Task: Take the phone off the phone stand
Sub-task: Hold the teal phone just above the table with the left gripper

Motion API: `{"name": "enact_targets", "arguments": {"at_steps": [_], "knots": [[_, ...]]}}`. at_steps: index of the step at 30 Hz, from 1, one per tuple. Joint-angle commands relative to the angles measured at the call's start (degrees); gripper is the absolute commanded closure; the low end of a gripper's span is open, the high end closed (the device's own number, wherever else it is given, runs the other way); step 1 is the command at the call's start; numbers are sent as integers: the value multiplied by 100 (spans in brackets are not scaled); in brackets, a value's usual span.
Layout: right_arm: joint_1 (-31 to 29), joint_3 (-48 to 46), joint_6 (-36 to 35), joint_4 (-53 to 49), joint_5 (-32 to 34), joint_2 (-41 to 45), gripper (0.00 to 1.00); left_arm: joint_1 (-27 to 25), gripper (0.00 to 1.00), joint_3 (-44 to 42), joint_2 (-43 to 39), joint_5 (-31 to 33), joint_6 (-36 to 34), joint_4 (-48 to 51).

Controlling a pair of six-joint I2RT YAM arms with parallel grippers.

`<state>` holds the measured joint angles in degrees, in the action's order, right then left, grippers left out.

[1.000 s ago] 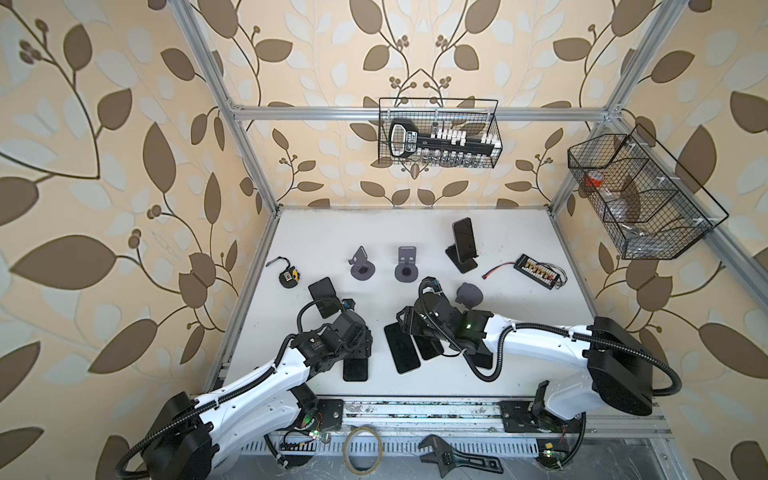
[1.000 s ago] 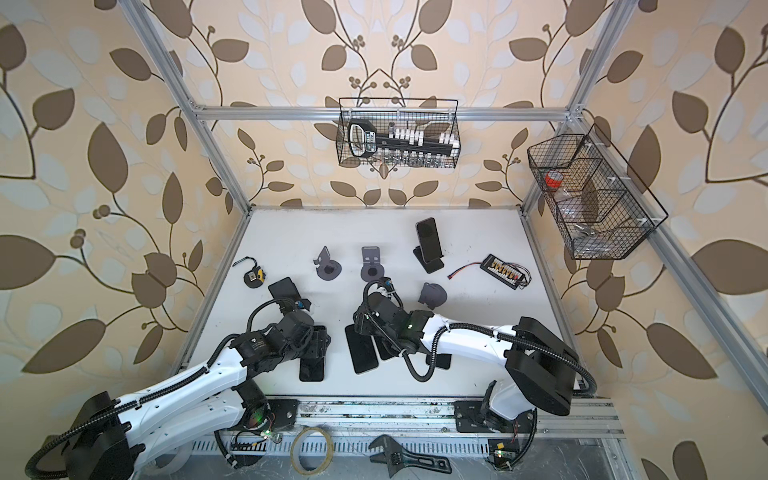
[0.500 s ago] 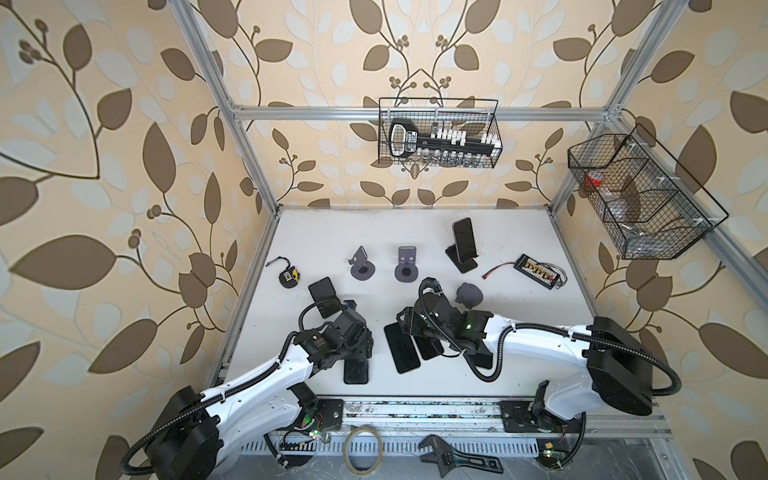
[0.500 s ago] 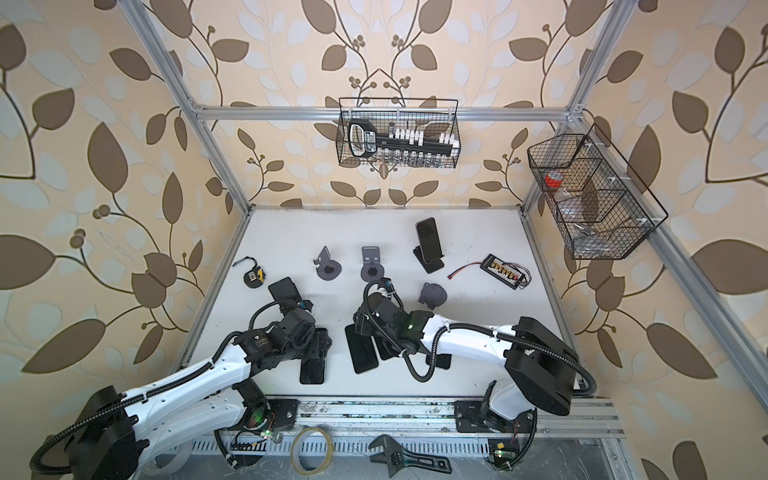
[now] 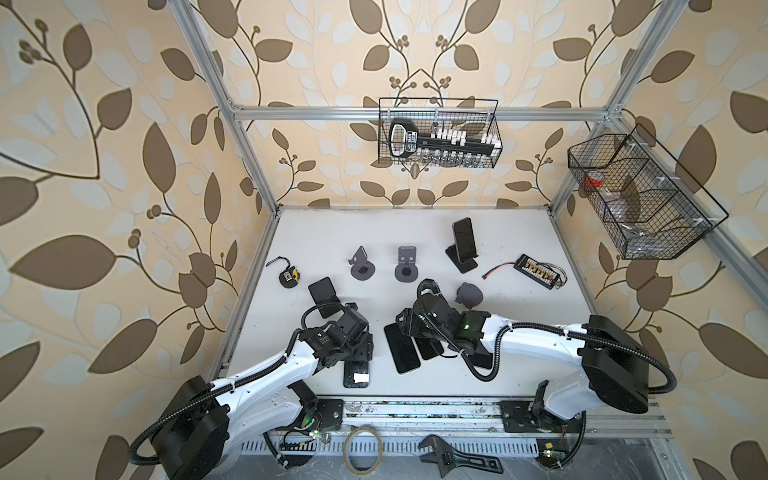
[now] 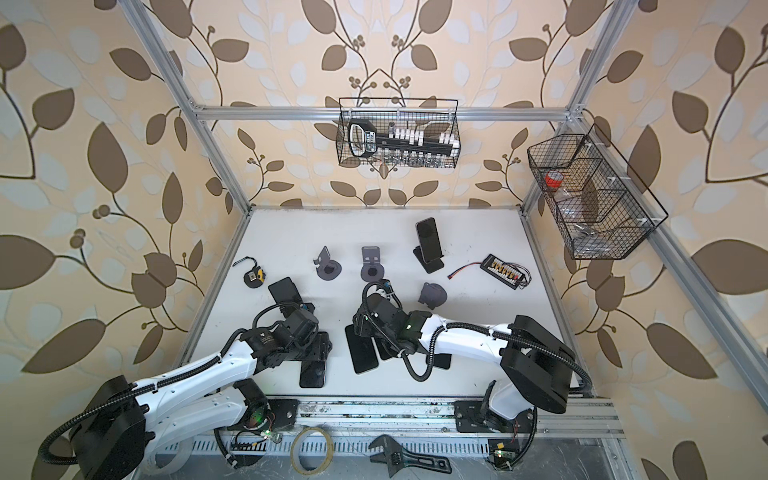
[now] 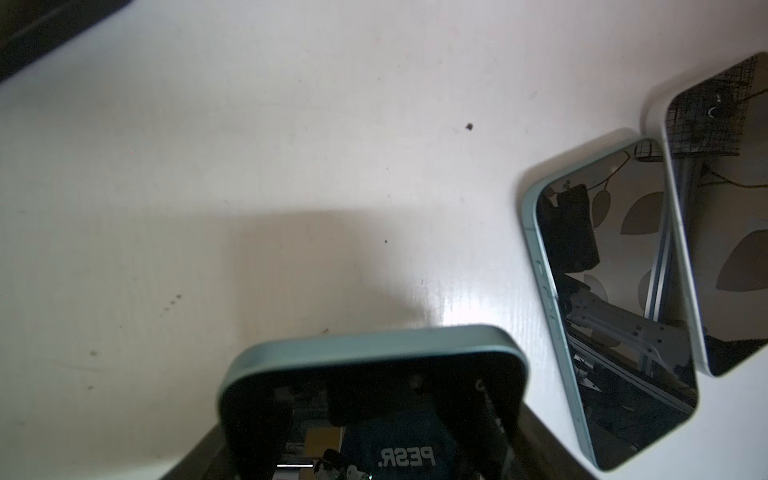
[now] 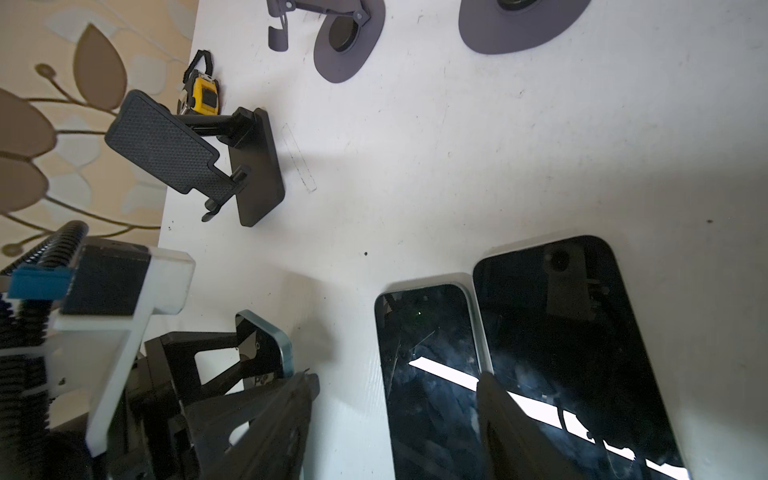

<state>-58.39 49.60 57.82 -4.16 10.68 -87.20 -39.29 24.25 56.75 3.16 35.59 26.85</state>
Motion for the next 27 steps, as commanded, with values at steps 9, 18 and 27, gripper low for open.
{"name": "enact_targets", "arguments": {"at_steps": [9,18,27], "knots": [[-32,-58,54,69,-20,-25,36,100,42,387,225,0,109,93],[-30,-60,10,59,18,27,36,140,42,565,341,-19,40,226],[-32,-104,43,56,7,75,36,165,42,546,493,-131,85,185]]}}
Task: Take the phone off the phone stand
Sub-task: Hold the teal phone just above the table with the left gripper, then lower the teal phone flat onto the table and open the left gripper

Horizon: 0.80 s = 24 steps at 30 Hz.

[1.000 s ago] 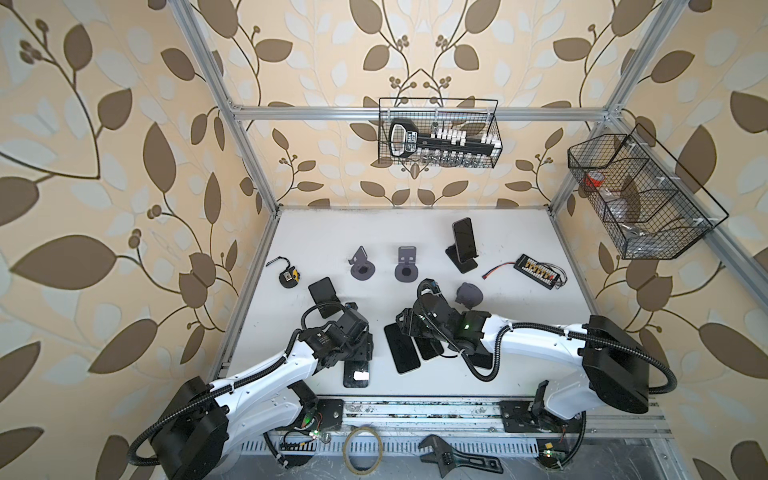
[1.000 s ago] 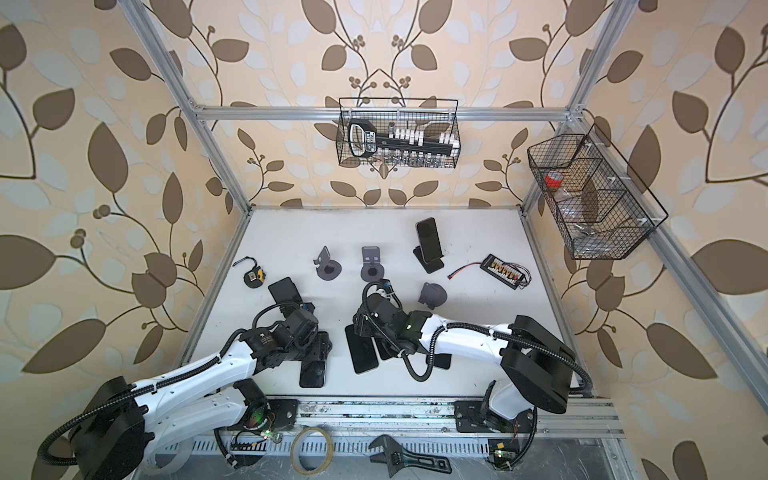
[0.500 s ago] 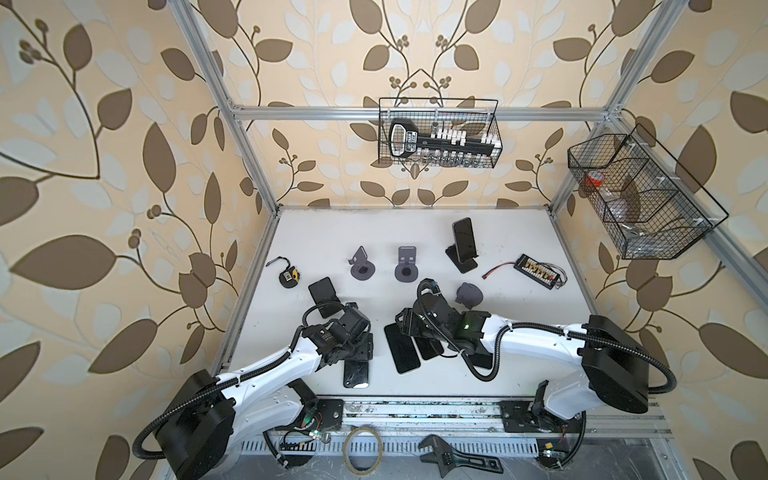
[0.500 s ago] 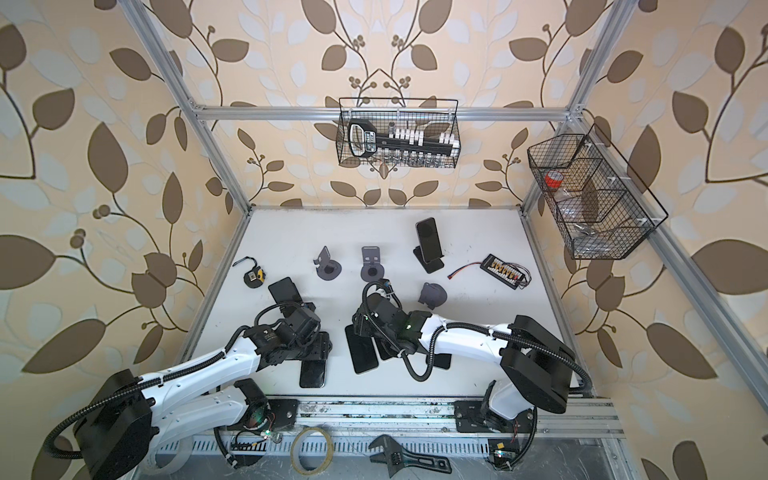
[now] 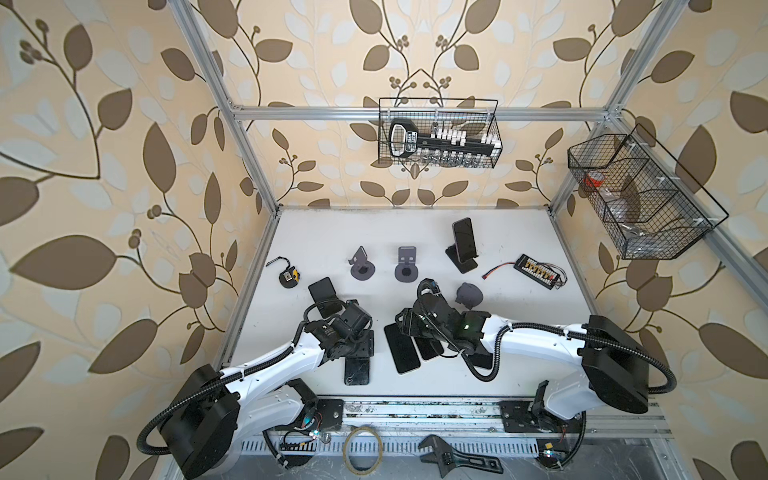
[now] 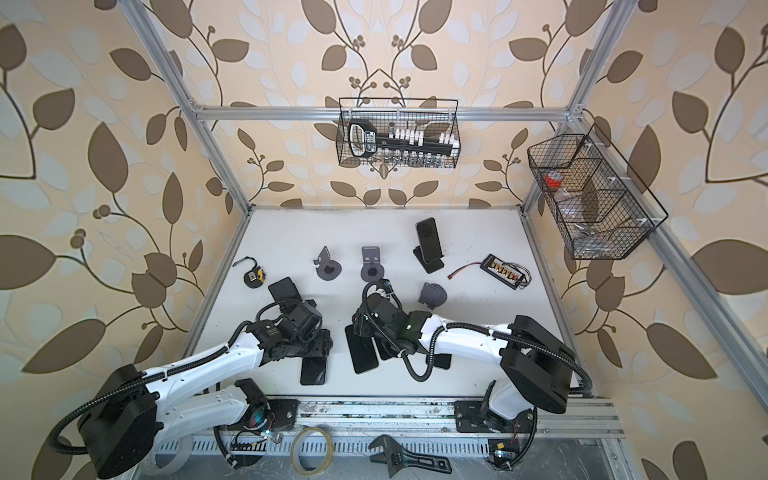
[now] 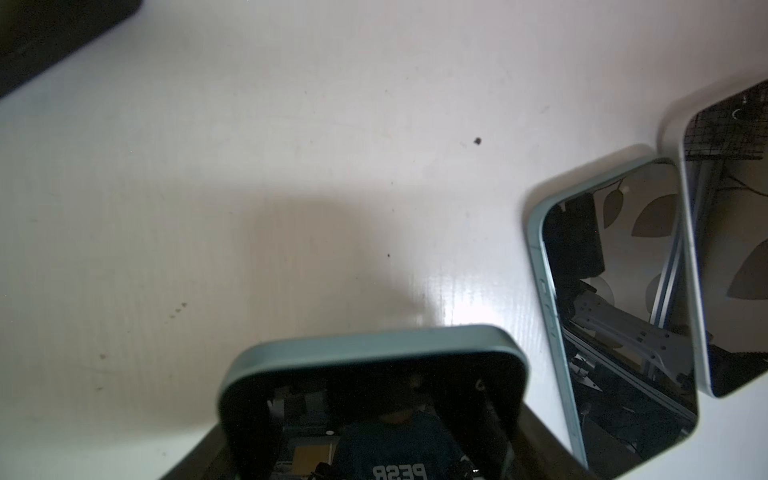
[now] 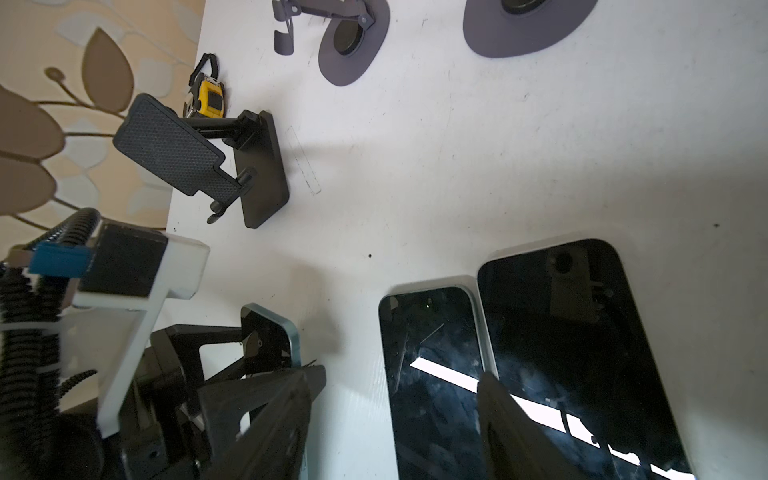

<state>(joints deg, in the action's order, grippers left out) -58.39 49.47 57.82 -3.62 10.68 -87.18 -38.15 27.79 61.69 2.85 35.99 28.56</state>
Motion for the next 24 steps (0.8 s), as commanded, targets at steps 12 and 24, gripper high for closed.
{"name": "enact_targets", "arguments": {"at_steps": [12,24], "knots": [[-28,-144,37,1,11,90,35,108,41,135,263,-229,70,-131],[-32,-164,1,10,-22,39,35,147,41,114,501,-267,69,-238]]}}
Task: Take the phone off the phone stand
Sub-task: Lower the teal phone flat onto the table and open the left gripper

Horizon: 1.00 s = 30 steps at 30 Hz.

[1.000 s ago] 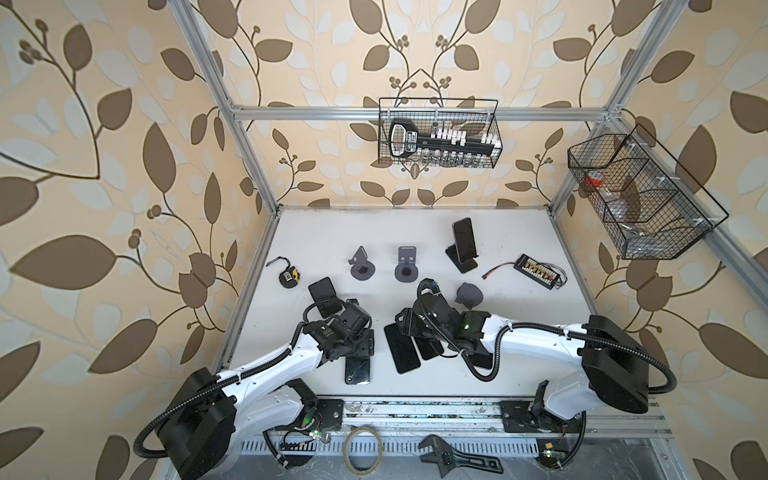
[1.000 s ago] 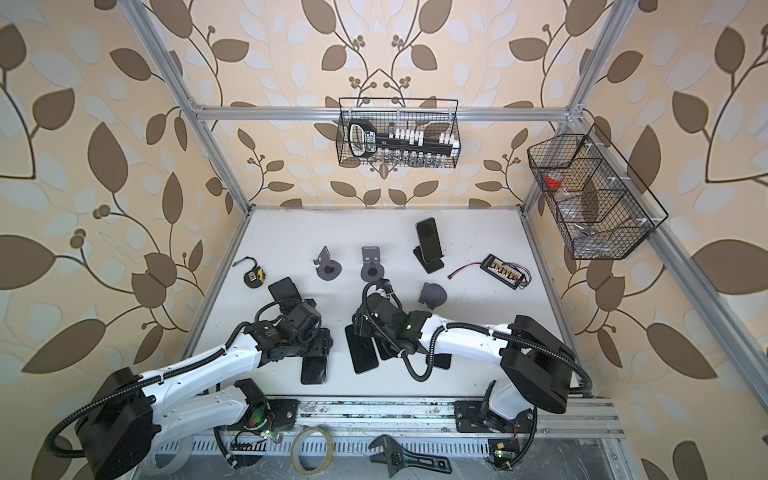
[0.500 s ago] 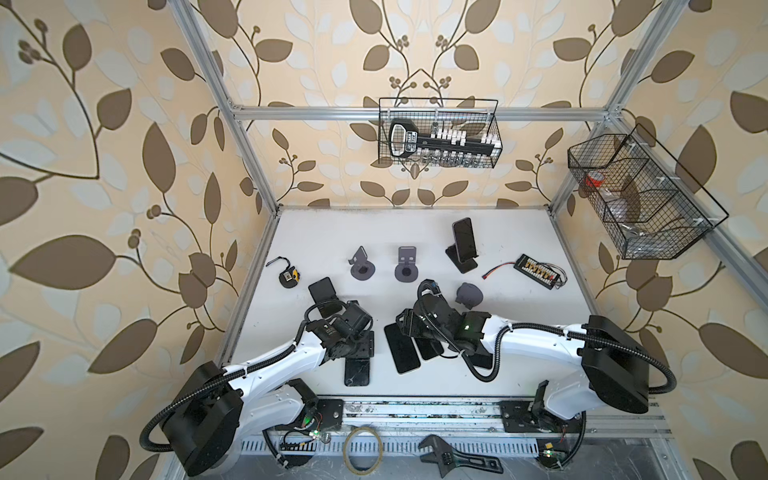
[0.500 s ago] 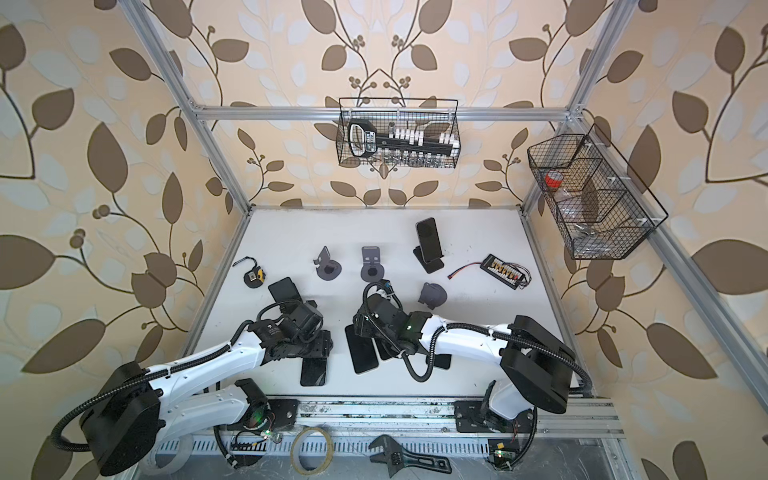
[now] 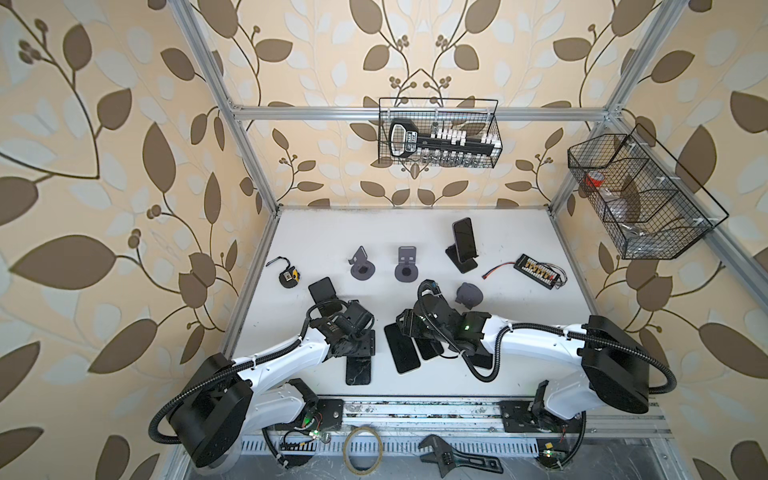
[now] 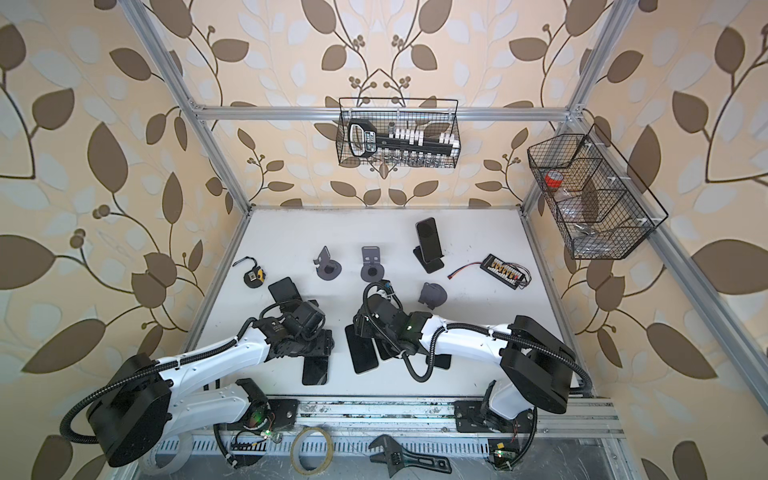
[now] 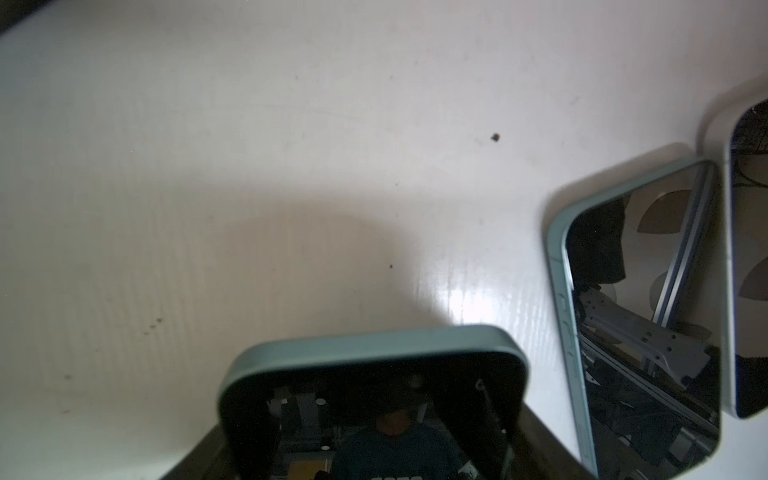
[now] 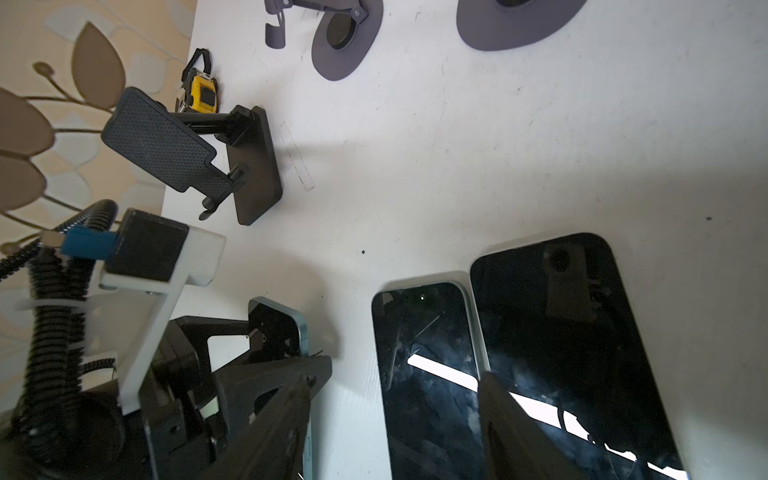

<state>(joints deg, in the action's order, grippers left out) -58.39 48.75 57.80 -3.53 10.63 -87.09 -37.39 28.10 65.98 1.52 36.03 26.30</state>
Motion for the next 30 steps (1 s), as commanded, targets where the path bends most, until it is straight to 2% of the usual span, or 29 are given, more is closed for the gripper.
{"name": "enact_targets", "arguments": {"at_steps": [1,19,22,30], "knots": [[-32,-94,5,6,-21,30,35,82,41,90,73,-139,64,-11],[-32,-251,107,28,-43,148,35,126,39,103,198,-234,147,-4],[-32,-206,68,28,-64,105,35,128,36,91,129,-131,215,62],[-31,-44,74,4,-205,-106,35,127,36,-12,-263,-52,193,123]]}}
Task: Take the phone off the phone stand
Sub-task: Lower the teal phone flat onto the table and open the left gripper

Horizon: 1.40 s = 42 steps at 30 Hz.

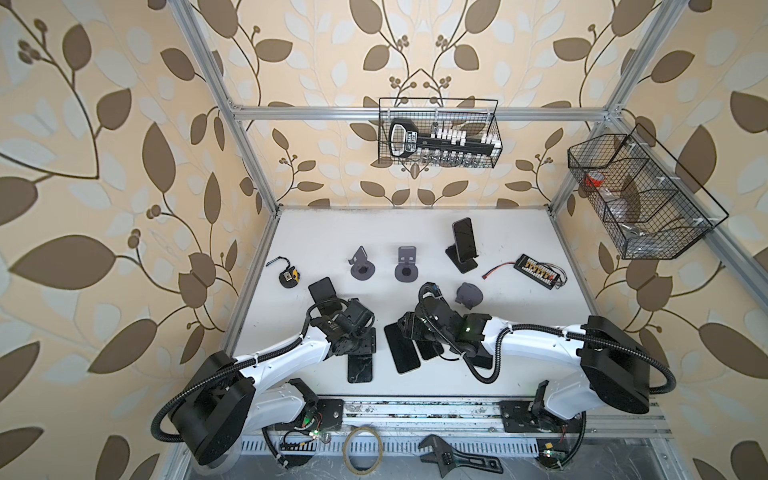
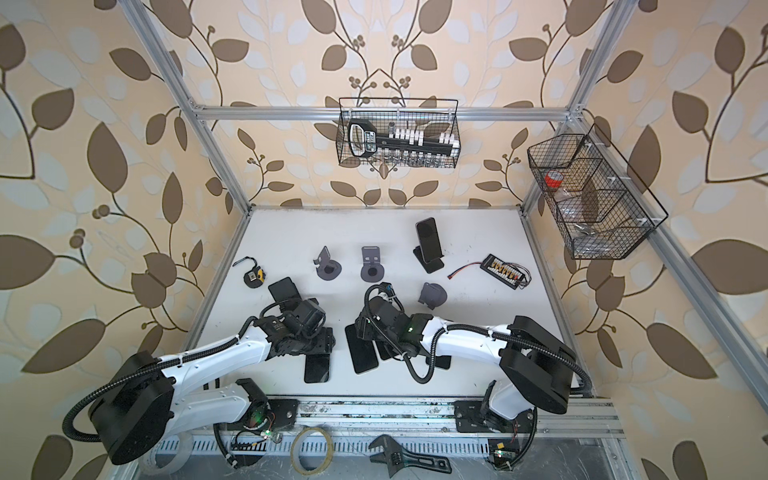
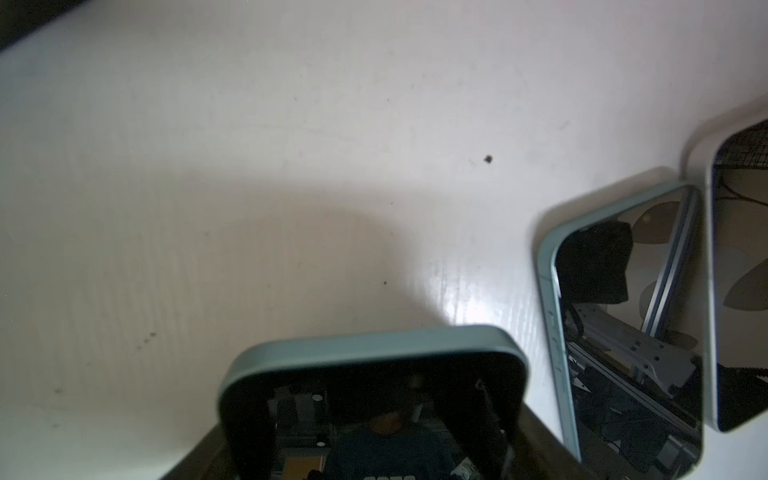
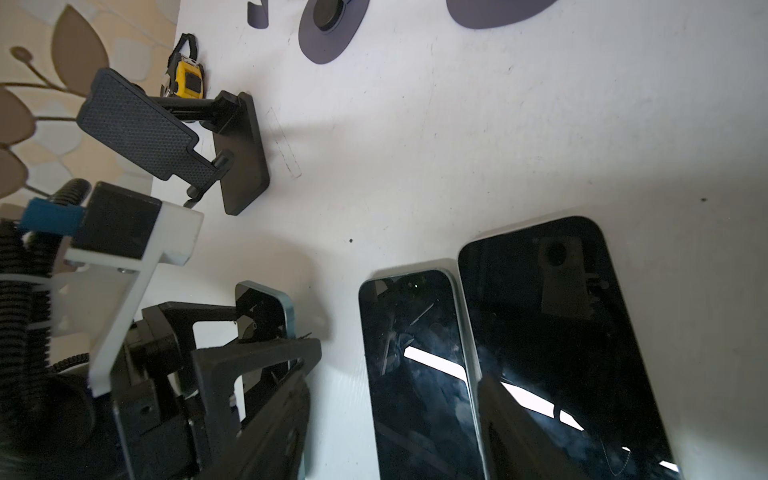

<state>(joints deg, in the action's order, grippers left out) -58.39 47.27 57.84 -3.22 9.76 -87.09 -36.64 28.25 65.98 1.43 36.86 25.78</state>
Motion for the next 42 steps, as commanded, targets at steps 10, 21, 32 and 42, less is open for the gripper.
{"name": "enact_targets", "arguments": {"at_steps": [10,21,32,42], "knots": [[-58,49,210,-142,48,213,34,51,33,-151,-621,98,269,271],[-123,204,236,-327,116,241,32,52,25,-207,-855,209,281,255],[-196,317,228,-274,115,78,32,57,21,-239,-1094,224,330,340],[-197,283,184,-396,178,236,32,52,21,-171,-1173,235,279,425]]}}
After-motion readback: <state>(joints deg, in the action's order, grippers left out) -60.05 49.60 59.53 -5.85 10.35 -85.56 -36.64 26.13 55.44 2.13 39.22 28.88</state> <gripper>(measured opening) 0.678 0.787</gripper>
